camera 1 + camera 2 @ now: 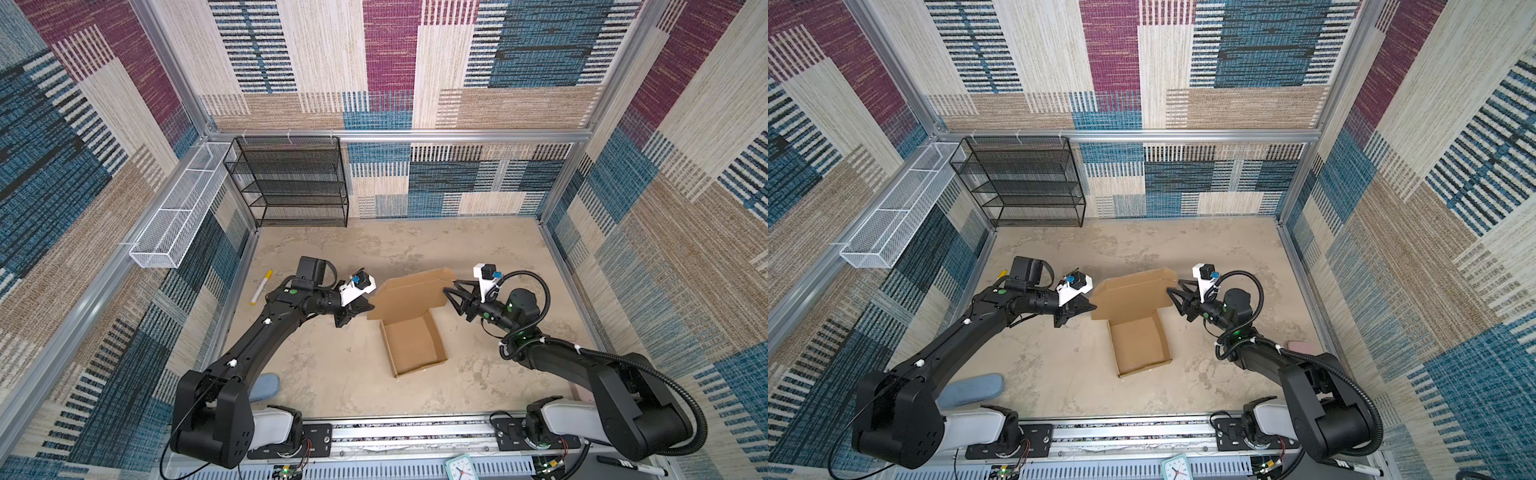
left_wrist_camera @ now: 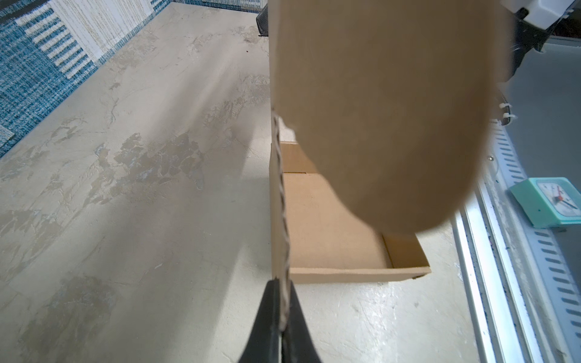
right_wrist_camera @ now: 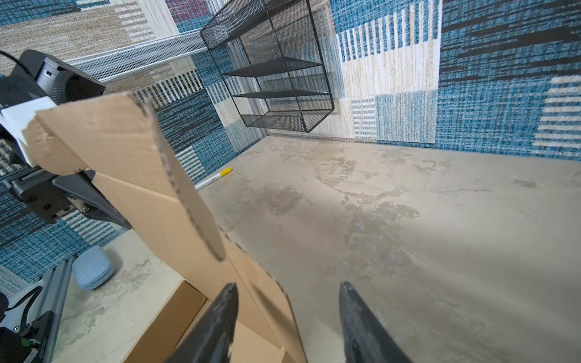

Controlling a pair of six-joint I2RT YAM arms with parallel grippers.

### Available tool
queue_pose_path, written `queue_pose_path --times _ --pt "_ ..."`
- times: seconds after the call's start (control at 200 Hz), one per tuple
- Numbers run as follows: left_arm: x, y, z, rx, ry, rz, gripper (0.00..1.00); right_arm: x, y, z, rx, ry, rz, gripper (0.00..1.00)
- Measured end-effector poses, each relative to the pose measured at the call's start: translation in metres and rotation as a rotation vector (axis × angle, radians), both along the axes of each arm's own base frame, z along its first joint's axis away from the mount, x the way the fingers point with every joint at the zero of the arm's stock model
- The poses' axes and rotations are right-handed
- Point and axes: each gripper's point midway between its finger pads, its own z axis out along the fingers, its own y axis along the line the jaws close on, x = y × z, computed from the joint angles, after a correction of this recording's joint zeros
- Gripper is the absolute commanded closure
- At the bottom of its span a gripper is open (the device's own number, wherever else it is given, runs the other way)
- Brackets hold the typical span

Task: Assemble paper box
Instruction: Fold the lid at the center of the table.

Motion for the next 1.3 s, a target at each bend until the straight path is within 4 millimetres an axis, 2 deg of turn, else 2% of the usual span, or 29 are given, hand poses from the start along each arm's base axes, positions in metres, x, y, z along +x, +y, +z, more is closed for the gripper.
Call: queue_pose_path --times 0.235,0.386,0.626,0.936,1.302 --pt "-0.001 -0.001 0.001 -0.008 -0.003 -0.005 1.00 -0.002 0.006 -0.009 -0.008 0.021 0.048 0.48" --pt "-0.002 -0.002 0.003 -0.019 -0.001 -0.014 1.00 -0.001 0.011 -0.014 -0.010 0.038 0.079 0.53" --pt "-0.003 -0.002 -0.002 -0.018 0.006 -0.013 1.00 -0.004 0.014 -0.009 -0.004 0.025 0.107 0.61" --pt "0.003 -0.001 -0.007 -0.008 -0.015 0.005 1.00 -0.007 0.016 -0.016 0.000 0.055 0.120 0.78" --pt "0.008 -0.004 -0.018 0.011 -0.027 0.046 1.00 -0.015 0.031 -0.024 -0.018 0.099 0.145 0.83"
